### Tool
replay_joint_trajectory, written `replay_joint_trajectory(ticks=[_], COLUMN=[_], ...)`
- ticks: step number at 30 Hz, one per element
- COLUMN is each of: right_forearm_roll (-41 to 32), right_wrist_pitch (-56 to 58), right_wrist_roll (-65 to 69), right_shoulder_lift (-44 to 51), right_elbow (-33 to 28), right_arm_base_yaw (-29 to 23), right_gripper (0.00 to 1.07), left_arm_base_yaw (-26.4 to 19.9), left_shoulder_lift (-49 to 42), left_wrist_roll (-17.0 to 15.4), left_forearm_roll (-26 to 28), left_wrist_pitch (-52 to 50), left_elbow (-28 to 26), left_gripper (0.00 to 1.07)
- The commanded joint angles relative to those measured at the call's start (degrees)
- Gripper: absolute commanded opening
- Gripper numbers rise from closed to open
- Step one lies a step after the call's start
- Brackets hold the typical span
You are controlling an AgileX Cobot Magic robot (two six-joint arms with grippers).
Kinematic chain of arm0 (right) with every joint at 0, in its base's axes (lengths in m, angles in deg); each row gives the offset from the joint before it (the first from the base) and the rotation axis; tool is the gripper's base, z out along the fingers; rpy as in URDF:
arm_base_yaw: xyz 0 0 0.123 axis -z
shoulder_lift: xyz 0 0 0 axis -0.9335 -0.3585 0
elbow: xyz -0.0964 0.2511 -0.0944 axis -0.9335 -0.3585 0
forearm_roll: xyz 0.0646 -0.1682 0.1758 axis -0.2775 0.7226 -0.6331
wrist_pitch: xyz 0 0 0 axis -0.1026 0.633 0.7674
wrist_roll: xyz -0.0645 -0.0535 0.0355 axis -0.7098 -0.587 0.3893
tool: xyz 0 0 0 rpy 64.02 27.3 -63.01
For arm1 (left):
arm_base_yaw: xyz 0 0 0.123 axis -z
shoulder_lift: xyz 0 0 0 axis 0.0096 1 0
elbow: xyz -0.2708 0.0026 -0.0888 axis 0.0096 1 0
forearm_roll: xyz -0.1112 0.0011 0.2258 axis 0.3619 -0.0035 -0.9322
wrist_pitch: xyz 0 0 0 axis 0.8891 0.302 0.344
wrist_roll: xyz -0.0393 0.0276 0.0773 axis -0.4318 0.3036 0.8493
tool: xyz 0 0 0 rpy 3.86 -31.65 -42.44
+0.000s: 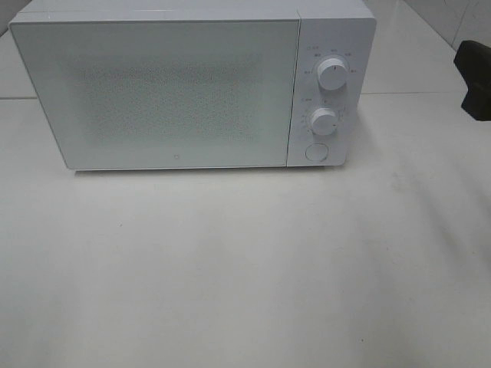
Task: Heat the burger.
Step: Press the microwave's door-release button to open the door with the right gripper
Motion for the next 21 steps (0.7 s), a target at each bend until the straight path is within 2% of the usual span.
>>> replay_joint_trajectory(ticks=[1,11,13,14,15,17,18,19,21], right_forearm_roll=[-2.46,-6.36,-10.37,-10.37,-13.41,-15.24,-19.02,-19.02,-22.92], right_wrist_pitch=[-6.47,-15.13,-17.65,-17.65,-20.05,-21.03,-23.15,-23.15,-25.78], right_wrist_roll=[-1.38,-1.38,-2.41,-2.41,-4.41,-5.27,-6.88,-6.88,-7.39], right_shoulder_lift=[-4.35,-18.68,-22.00,-22.00,-24.06,-25.04,-27.39,-27.39,-30.71], right_elbow=[-0.97,-1.43,-1.43,-1.43,-1.43,-1.43,-1.43,-1.43,-1.43], right_arm_base_yaw=[0.29,-0.06,-3.50,-3.50,-6.59,-8.02,-11.69,-11.69,-16.50], right_gripper=[0.74,0.74,0.74,0.74,0.74,0.74,0.74,0.74,0.74], left_arm_base_yaw=[-0.23,-0.23,-0.23,-0.23,-0.23,-0.23,-0.23,-0.23,-0.23], left_shoulder_lift=[-1.20,-1.20,-1.20,-1.20,-1.20,-1.20,-1.20,-1.20,-1.20], left_wrist_roll=[-0.29,-0.29,-0.29,-0.29,-0.29,-0.29,-0.29,-0.29,-0.29], left_forearm_roll=[0.34,0.34,0.34,0.34,0.34,0.34,0.34,0.34,0.34], left_wrist_pitch=[-0.40,-0.40,-0.40,-0.40,-0.40,-0.40,-0.40,-0.40,-0.40], left_elbow=[0.11,0.11,0.11,0.11,0.11,0.11,0.11,0.11,0.11], left_gripper=[0.98,0.98,0.98,0.98,0.98,0.98,0.98,0.98,0.98])
